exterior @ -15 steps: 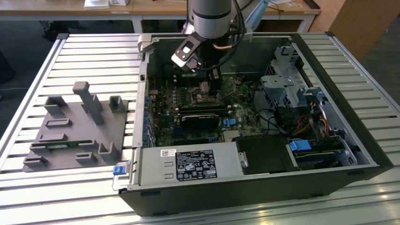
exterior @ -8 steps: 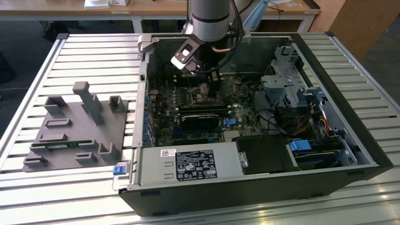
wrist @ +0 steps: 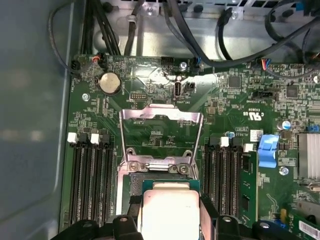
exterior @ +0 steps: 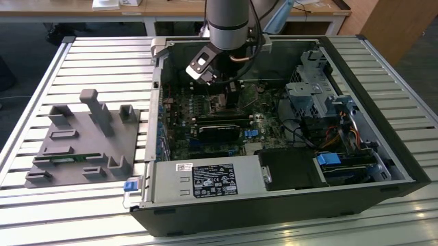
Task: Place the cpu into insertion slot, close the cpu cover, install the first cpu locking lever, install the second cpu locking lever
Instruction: 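Place the cpu into insertion slot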
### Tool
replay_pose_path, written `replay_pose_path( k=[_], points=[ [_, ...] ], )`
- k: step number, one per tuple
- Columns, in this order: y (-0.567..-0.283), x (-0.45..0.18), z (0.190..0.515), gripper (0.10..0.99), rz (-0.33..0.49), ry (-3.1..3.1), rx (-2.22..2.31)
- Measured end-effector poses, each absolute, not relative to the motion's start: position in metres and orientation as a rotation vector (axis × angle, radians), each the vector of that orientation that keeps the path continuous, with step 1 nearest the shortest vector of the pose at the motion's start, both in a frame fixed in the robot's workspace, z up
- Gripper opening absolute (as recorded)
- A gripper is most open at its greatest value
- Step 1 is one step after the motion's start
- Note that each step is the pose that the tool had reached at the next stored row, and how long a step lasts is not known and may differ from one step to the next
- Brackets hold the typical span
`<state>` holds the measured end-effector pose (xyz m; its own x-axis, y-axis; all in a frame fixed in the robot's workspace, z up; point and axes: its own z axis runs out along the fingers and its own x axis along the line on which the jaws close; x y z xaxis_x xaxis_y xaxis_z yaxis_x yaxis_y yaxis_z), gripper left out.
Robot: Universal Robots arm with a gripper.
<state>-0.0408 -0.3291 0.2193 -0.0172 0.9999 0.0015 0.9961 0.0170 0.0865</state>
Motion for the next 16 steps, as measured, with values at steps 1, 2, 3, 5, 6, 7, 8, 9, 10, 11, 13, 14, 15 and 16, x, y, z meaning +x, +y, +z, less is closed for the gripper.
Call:
replay_pose_path(
  k=[1,2,3,5,6,7,8,9,10,11,13,14,15,16],
  points=[
    [-0.329,-0.041,0.217,0.541,0.096,2.196,2.16],
    [-0.328,-0.041,0.215,0.541,0.096,2.194,2.161],
    [-0.327,-0.041,0.214,0.541,0.095,2.191,2.164],
    [-0.326,-0.041,0.212,0.541,0.094,2.175,2.179],
    [-0.326,-0.041,0.211,0.541,0.094,2.171,2.183],
    [-0.325,-0.041,0.211,0.541,0.094,2.17,2.184],
    [-0.325,-0.041,0.211,0.541,0.094,2.17,2.184],
    [-0.324,-0.041,0.21,0.541,0.094,2.17,2.184],
    [-0.322,-0.041,0.21,0.541,0.094,2.17,2.184],
    [-0.321,-0.041,0.21,0.541,0.094,2.17,2.184],
    [-0.32,-0.041,0.208,0.541,0.095,2.17,2.185],
    [-0.32,-0.041,0.207,0.541,0.095,2.17,2.185],
    [-0.32,-0.042,0.206,0.541,0.094,2.169,2.185],
    [-0.32,-0.043,0.204,0.541,0.094,2.169,2.185]
  ],
)
